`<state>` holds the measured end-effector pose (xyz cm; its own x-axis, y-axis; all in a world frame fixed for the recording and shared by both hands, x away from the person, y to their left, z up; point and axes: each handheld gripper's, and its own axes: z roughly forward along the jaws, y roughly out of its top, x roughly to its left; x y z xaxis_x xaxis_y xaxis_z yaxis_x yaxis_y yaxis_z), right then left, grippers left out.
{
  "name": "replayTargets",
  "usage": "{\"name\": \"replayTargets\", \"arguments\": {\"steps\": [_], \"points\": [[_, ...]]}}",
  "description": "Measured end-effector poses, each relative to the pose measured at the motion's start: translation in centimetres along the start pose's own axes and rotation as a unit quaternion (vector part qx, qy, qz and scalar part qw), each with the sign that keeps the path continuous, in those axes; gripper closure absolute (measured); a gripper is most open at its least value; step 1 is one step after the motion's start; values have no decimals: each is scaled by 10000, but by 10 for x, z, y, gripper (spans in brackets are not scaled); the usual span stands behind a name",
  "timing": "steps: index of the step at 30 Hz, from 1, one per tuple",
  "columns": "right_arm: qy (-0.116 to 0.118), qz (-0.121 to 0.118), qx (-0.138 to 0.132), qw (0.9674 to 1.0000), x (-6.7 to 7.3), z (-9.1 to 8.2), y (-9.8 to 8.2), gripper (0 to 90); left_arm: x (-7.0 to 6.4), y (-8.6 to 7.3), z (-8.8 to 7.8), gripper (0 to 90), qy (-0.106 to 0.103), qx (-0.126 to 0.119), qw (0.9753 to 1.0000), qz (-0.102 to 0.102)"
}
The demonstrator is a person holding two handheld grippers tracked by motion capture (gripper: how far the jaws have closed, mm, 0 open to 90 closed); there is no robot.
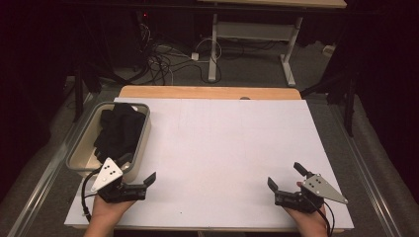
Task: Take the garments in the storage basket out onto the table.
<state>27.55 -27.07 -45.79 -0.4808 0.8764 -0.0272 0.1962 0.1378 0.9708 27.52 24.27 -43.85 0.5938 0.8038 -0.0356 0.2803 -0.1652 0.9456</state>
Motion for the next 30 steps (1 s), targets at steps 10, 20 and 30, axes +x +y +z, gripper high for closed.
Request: {"name": "replayTargets", "arguments": {"steps": [10, 20, 30], "points": [[19, -25, -17, 10000, 0, 1, 0, 2, 24, 3, -23, 0, 243, -80, 9995, -167], [31, -19, 24, 10000, 1, 2, 0, 2, 43, -1, -36, 0, 490, -60, 9982, -327], [43, -69, 17, 10000, 2, 2, 0, 2, 56, -5, -45, 0, 682, -82, 9966, -457]]}}
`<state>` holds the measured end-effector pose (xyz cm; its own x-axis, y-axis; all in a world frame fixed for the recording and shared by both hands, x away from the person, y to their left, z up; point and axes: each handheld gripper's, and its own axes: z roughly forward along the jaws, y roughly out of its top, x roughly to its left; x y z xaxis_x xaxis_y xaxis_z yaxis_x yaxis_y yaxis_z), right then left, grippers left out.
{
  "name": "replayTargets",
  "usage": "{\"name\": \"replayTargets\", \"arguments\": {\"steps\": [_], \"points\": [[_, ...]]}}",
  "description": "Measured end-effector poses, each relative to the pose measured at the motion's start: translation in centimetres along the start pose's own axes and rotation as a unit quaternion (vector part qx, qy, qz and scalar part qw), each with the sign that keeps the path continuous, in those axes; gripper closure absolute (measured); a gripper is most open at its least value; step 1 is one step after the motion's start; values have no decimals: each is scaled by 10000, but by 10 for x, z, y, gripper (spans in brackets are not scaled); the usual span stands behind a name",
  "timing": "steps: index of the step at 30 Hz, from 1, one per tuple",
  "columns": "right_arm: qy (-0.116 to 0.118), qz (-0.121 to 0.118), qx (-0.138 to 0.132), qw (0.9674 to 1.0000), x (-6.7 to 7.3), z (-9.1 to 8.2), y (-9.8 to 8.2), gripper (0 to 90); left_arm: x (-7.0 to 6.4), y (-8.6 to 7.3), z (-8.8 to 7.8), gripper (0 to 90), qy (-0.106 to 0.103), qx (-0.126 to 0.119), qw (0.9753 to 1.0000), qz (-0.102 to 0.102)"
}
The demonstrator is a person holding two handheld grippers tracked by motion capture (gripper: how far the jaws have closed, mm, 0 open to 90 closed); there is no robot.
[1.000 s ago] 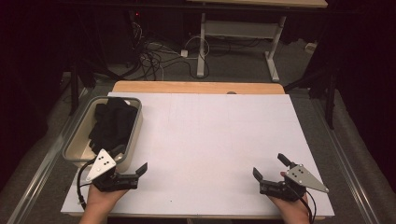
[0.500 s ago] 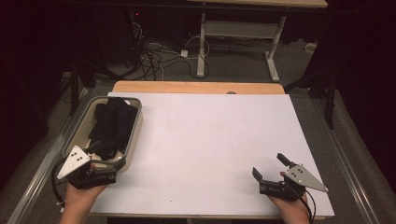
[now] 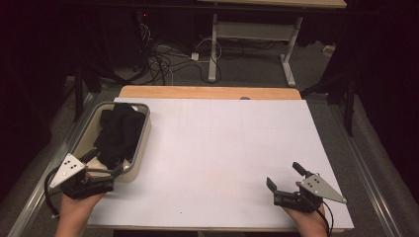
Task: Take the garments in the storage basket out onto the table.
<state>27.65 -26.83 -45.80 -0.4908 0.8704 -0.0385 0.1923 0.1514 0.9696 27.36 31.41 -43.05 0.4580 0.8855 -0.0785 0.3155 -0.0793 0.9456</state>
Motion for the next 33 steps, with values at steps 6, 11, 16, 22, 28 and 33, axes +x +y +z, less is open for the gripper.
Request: {"name": "replayTargets", "arguments": {"steps": [6, 11, 16, 22, 28, 33], "points": [[28, -32, 18, 10000, 2, 1, 0, 1, 7, -3, -1, 0, 78, 0, 9999, -123], [105, -82, 68, 9999, 4, 4, -2, 1, 11, -6, -1, 0, 39, -92, 9995, -290], [161, -200, 155, 9996, 10, 9, -4, 1, 5, -7, 7, 0, -206, -146, 9987, -451], [245, -416, 393, 9981, 13, 17, -12, 1, -5, 1, 13, 0, -280, -177, 9989, -336], [252, -178, 218, 9993, 9, 11, -11, 1, -11, 12, 19, 0, -229, -250, 9987, -392], [246, -81, 174, 9995, 6, 6, -8, 1, -13, 23, 19, 0, -205, -323, 9990, -244]]}}
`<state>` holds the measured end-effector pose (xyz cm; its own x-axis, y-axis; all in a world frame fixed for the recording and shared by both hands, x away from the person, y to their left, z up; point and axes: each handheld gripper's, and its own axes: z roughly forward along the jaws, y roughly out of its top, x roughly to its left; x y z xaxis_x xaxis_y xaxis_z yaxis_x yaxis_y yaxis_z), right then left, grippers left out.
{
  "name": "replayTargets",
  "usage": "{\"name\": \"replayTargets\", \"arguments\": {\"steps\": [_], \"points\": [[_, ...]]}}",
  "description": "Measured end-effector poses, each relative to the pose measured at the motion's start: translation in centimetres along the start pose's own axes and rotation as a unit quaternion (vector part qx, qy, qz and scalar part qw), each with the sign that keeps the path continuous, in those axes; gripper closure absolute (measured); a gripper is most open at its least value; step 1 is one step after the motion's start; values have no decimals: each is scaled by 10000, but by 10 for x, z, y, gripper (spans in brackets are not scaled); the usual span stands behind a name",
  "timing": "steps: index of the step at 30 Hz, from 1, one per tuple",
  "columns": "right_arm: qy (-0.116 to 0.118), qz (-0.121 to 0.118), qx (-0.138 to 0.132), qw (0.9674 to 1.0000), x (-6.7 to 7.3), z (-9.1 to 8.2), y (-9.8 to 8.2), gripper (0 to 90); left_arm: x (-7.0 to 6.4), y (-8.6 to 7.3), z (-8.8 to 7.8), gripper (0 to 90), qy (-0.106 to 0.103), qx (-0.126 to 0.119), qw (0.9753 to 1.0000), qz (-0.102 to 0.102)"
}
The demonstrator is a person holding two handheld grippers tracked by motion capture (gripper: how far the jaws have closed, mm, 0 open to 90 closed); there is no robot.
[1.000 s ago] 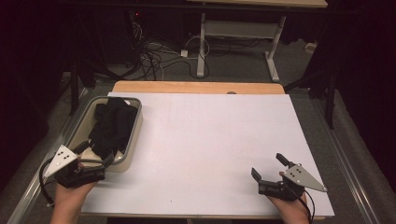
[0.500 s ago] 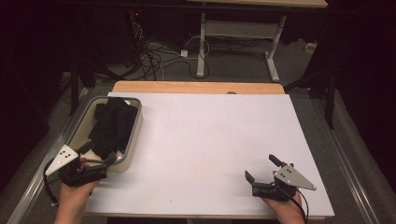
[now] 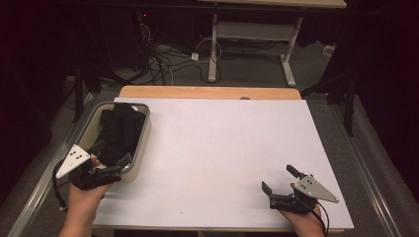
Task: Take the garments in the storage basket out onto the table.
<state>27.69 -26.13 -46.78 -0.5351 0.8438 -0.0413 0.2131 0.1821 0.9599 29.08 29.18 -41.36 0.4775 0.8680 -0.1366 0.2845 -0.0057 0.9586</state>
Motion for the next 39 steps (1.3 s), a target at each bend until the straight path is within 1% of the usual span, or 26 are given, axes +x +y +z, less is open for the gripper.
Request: {"name": "replayTargets", "arguments": {"steps": [1, 2, 4, 5, 6, 8, 9, 11, 12, 13, 16, 17, 18, 20, 25, 27, 28, 29, 30, 31, 32, 33, 35, 37, 39], "points": [[10, 4, -18, 10000, 0, -1, 0, 1, 0, 6, 1, 0, 77, 17, 10000, 44], [10, 4, -18, 10000, 0, -1, 0, 1, 0, 6, 1, 0, 77, 17, 10000, 44], [-2, -4, -65, 10000, 1, -3, 2, 1, 0, 12, 3, 0, 116, -5, 9999, 68], [0, 3, -75, 10000, 1, -3, 2, 1, 1, 15, 4, 0, 114, 35, 9999, 42], [0, 5, -81, 10000, 2, -4, 3, 1, 4, 21, 8, 0, 184, 163, 9997, 26], [-6, -36, -106, 9999, 2, -4, 3, 1, 5, 24, 9, 0, 172, 188, 9997, 4], [-12, -49, -110, 9999, 3, -5, 3, 1, 7, 26, 11, 0, 159, 199, 9997, 22], [-9, -74, -120, 9999, 3, -5, 3, 1, 8, 31, 16, 0, 212, 288, 9992, 169], [-9, -74, -120, 9999, 3, -5, 3, 1, 9, 33, 18, 0, 203, 346, 9990, 186], [-24, -71, -135, 9999, 3, -6, 3, 1, 12, 38, 23, 0, 194, 408, 9989, 156], [-35, -64, -147, 9999, 2, -6, 3, 1, 15, 42, 27, 0, 242, 431, 9986, 174], [-40, -66, -148, 9999, 3, -6, 3, 1, 19, 45, 31, 0, 191, 412, 9989, 85], [-46, -71, -149, 9999, 3, -7, 3, 1, 20, 47, 32, 0, 165, 392, 9991, 83], [-45, -72, -158, 9998, 3, -7, 4, 1, 23, 50, 37, 0, 247, 460, 9986, 102], [-36, -74, -166, 9998, 4, -7, 4, 1, 34, 56, 53, 0, 327, 667, 9972, 12], [-33, -79, -167, 9998, 4, -7, 4, 1, 38, 58, 60, 0, 375, 770, 9963, 21], [-32, -74, -169, 9998, 4, -7, 4, 1, 41, 59, 63, 0, 366, 803, 9961, 4], [-33, -79, -176, 9998, 4, -7, 4, 1, 41, 59, 63, 0, 366, 803, 9961, 4], [-36, -83, -181, 9998, 4, -7, 4, 1, 48, 60, 69, 0, 300, 782, 9964, -133], [-38, -85, -185, 9998, 4, -7, 5, 1, 48, 60, 69, 0, 300, 782, 9964, -133], [-42, -87, -187, 9998, 4, -8, 5, 1, 51, 60, 73, 0, 309, 839, 9958, -171], [-46, -82, -188, 9998, 4, -8, 5, 1, 56, 60, 79, 0, 376, 965, 9945, -148], [-39, -76, -199, 9998, 4, -8, 5, 1, 63, 59, 84, 0, 449, 1038, 9933, -238], [-42, -82, -194, 9998, 4, -8, 5, 1, 68, 57, 89, 0, 526, 1107, 9921, -268], [-47, -63, -192, 9998, 3, -8, 5, 1, 73, 56, 94, 0, 552, 1197, 9907, -337]]}}
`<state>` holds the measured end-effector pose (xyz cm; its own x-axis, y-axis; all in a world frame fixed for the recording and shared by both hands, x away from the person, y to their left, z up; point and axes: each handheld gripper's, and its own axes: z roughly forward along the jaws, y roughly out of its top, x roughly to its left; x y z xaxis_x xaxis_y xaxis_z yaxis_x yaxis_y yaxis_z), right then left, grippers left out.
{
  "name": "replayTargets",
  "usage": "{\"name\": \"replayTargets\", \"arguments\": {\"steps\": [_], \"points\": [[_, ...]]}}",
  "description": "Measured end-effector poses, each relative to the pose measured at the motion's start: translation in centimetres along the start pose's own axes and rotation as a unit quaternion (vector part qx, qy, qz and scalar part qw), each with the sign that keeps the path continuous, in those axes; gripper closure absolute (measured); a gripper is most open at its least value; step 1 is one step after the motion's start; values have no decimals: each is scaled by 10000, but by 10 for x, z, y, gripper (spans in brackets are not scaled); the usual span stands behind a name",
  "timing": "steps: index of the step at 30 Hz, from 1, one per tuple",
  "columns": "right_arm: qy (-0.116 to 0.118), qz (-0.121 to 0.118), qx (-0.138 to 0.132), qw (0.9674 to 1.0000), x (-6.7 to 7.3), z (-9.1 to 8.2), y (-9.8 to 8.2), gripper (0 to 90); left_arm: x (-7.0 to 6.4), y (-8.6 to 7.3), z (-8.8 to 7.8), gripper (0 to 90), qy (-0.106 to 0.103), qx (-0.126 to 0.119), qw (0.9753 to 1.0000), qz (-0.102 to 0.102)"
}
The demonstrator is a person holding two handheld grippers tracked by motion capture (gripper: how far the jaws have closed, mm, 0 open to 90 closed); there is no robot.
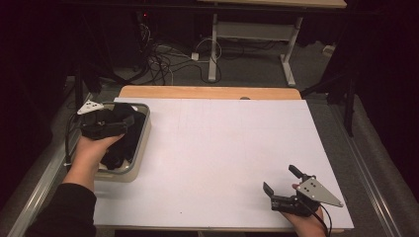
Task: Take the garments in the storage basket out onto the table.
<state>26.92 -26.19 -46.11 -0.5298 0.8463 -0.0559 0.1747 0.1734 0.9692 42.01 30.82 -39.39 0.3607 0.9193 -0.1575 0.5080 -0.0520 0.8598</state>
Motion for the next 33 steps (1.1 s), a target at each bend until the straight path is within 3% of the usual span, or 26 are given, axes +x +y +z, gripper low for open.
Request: {"name": "replayTargets", "arguments": {"steps": [7, 11, 13, 15, 16, 19, 21, 22, 23, 25, 28, 33], "points": [[-22, 28, -4, 10000, -1, 0, 0, 1, 12, -3, 21, 0, 104, 319, 9994, -130], [-13, 20, -5, 10000, 0, 0, 0, 1, 25, -5, 34, 0, 247, 465, 9977, -433], [-10, 19, -3, 10000, -1, 0, 0, 1, 28, -6, 36, 0, 291, 540, 9970, -467], [-23, 13, 18, 10000, -1, 0, -1, 1, 36, -10, 43, 0, 300, 855, 9941, -603], [-32, 20, 14, 10000, -2, -1, -1, 1, 36, -10, 43, 0, 300, 855, 9941, -603], [-52, 37, 14, 10000, -2, -1, -1, 1, 43, -13, 47, 0, 135, 1055, 9908, -836], [-36, 20, 35, 10000, -2, -1, -2, 1, 45, -14, 49, 0, 34, 1270, 9869, -995], [-32, 6, 41, 10000, -1, 0, -2, 1, 45, -14, 49, 0, 34, 1270, 9869, -995], [-36, 9, 48, 10000, 0, 0, -2, 2, 46, -15, 51, 0, -58, 1481, 9822, -1153], [-18, -13, 44, 10000, 0, 0, -2, 1, 45, -15, 52, 0, -25, 1553, 9816, -1111], [-13, -19, 41, 10000, 1, 1, -2, 2, 40, -14, 52, 0, 25, 1879, 9767, -1041], [-2, -33, 40, 10000, 2, 0, -1, 3, 36, -16, 50, 21, 39, 2240, 9712, -812]]}}
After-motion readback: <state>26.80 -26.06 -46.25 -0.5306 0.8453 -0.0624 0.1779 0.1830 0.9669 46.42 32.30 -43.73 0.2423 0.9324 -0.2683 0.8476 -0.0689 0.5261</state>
